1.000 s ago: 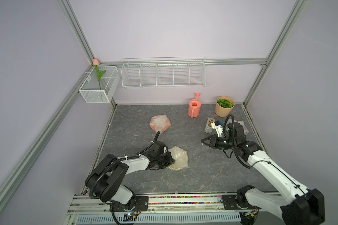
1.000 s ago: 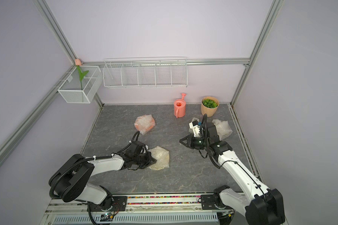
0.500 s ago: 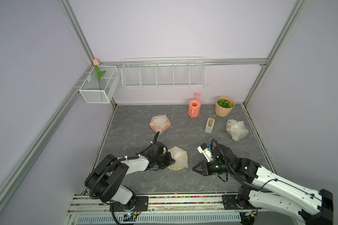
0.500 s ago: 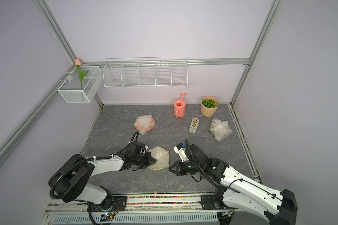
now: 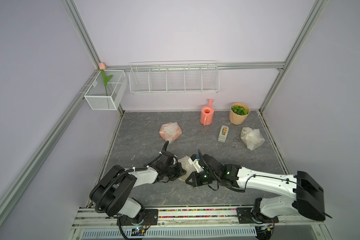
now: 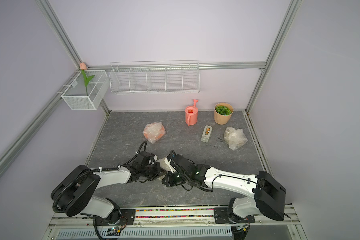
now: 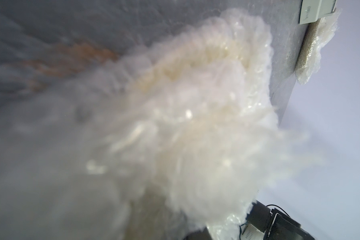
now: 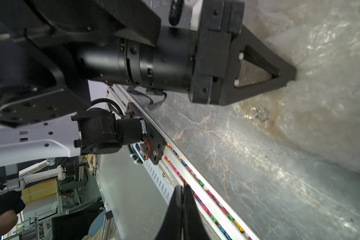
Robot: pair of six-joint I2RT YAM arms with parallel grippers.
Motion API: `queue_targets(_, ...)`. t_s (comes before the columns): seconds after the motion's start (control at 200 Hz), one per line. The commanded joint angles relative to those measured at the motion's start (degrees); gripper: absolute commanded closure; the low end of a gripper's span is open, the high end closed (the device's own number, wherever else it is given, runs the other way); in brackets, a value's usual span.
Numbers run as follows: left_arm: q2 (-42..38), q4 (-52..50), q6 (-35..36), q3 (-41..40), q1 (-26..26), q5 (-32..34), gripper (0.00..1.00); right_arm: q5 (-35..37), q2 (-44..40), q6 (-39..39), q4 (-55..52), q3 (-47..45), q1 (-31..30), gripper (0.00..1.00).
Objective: Wrap dinner plates in bubble wrap
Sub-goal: Stick the tape on the bubble wrap.
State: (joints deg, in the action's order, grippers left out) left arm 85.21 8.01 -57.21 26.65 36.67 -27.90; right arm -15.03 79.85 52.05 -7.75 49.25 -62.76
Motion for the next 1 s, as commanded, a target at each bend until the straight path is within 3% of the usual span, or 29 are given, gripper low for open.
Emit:
queue_targets(0.0,2.00,-8.77,-0.35,-3.45,0.07,1.37,1.00,-0.35,3.38,-0.28,4.08,3.25,2.09,0.94)
queue_targets(0.46,0.53,-8.58,-2.28,-5.40,0.07,1.62,1.00,-4.39,15.33,-5.53,3.35,8.62,12.66,0.93)
queue_targets(0.92,0.52,-10.54,-2.64,-6.26,0.12,1.01,1.00,-4.59,26.59,-10.51,3.95,12.62,16.78,0.93)
queue_targets(0.995,0.55,-10.62,-3.18,-6.67,0.08,1.02,1.00,-3.17,28.25,-11.76,2.45,13.14,17.03,0.88)
